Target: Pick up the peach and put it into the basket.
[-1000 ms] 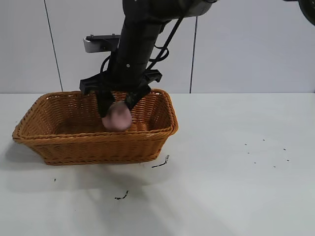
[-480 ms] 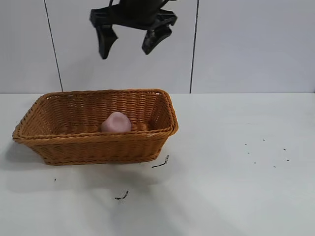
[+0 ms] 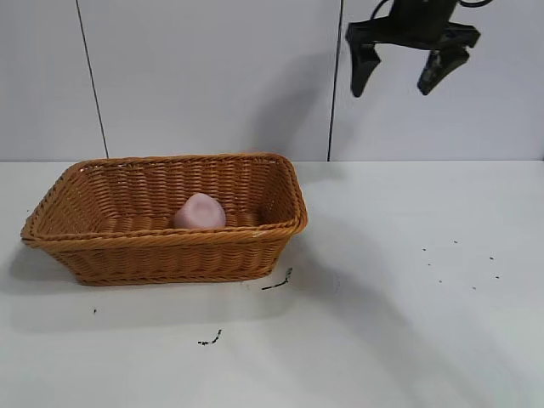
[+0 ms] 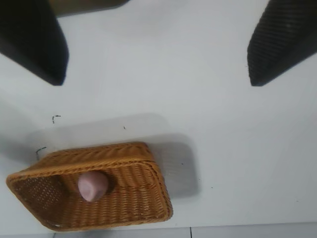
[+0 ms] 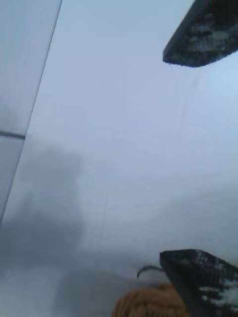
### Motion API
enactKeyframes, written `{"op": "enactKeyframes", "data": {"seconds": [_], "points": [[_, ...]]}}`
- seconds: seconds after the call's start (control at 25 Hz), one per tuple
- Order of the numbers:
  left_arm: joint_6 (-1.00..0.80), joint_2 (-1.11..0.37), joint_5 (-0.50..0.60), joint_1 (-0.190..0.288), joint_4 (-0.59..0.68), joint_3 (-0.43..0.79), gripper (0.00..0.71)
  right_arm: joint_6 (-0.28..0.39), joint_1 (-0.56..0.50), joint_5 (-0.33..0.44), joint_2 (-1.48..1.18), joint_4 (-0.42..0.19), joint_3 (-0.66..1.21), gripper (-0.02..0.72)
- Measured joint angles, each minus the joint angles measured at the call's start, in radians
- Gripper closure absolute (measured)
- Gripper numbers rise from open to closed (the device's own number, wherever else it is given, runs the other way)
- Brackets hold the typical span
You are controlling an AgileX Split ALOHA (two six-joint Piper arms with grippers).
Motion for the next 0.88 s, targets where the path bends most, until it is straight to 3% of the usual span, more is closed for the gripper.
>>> {"op": "enactKeyframes", "data": {"seconds": [0.48,0.88], "points": [[0.000,0.000,0.000,0.000,0.000,0.000,0.016,0.001,-0.054,0.002,-0.181,0.000,0.181,0.007],[0.000,0.000,0.000,0.000,0.000,0.000,0.016,0.002,-0.054,0.001,-0.708,0.000,0.723,0.008]]}}
